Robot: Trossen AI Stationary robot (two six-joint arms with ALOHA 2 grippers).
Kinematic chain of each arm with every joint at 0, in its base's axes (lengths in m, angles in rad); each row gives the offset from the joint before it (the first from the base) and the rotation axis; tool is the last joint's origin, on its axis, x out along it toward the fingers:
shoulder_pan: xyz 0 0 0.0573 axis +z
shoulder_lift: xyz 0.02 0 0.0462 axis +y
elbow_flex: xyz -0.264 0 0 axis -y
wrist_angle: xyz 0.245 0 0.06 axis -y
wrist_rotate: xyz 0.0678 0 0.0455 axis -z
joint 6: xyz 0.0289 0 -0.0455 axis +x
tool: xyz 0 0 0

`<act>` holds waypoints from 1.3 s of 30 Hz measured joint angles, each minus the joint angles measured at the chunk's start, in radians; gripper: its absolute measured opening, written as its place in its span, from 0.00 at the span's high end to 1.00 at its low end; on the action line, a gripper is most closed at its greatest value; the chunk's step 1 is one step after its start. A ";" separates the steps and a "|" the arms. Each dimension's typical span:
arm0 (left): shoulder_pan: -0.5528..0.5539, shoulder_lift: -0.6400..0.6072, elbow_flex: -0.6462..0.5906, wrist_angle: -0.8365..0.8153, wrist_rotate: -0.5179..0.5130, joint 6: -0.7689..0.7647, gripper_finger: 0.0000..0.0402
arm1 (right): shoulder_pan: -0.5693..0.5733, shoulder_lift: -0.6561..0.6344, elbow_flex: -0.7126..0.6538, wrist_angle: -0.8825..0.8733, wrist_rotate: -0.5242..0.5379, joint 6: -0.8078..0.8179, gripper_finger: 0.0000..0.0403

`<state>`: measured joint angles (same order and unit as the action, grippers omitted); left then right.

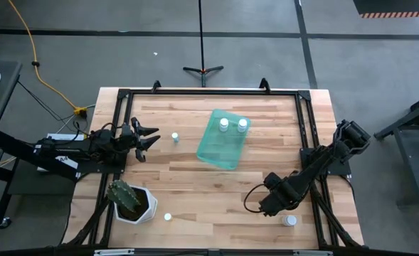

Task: Pick and place pill bottles into a basket
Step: Put the top white pill bottle into the blue bin

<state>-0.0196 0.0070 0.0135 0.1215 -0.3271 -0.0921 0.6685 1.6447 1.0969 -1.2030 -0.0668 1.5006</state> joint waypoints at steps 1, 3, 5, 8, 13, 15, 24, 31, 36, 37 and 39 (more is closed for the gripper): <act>0.000 0.000 0.000 0.000 0.000 0.000 0.54 | 0.000 0.000 0.000 0.000 -0.002 0.001 0.32; 0.000 0.000 0.000 0.000 0.000 0.000 0.54 | 0.005 0.000 0.000 -0.006 -0.002 0.002 0.32; 0.000 0.000 0.000 0.000 0.000 0.000 0.54 | 0.015 0.000 0.000 -0.009 0.005 0.002 0.32; 0.000 0.000 0.000 0.000 0.000 0.000 0.54 | 0.034 0.000 0.000 -0.008 0.005 0.003 0.32; 0.000 0.000 0.000 -0.001 0.000 0.000 0.54 | 0.048 0.000 0.000 -0.008 0.013 0.010 0.32; 0.000 0.000 0.000 -0.001 0.000 0.000 0.54 | 0.048 0.000 0.000 -0.007 0.018 0.010 0.32; 0.000 0.000 0.000 -0.001 0.000 0.000 0.54 | 0.048 0.000 0.000 0.005 0.027 -0.025 0.32; 0.000 0.000 0.000 -0.001 0.000 0.000 0.54 | 0.052 0.000 0.000 0.000 0.022 -0.042 0.32; 0.000 0.000 0.000 -0.001 0.000 0.000 0.54 | 0.075 0.000 0.000 0.000 0.009 -0.043 0.32; 0.000 0.000 0.000 -0.001 0.000 0.000 0.54 | 0.080 0.000 0.000 -0.001 0.009 -0.043 0.32; 0.000 0.000 0.000 -0.001 0.000 0.000 0.54 | 0.084 0.000 0.000 0.000 0.015 -0.042 0.32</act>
<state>-0.0196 0.0068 0.0135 0.1205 -0.3271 -0.0921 0.7524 1.6447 1.0969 -1.2034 -0.0516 1.4582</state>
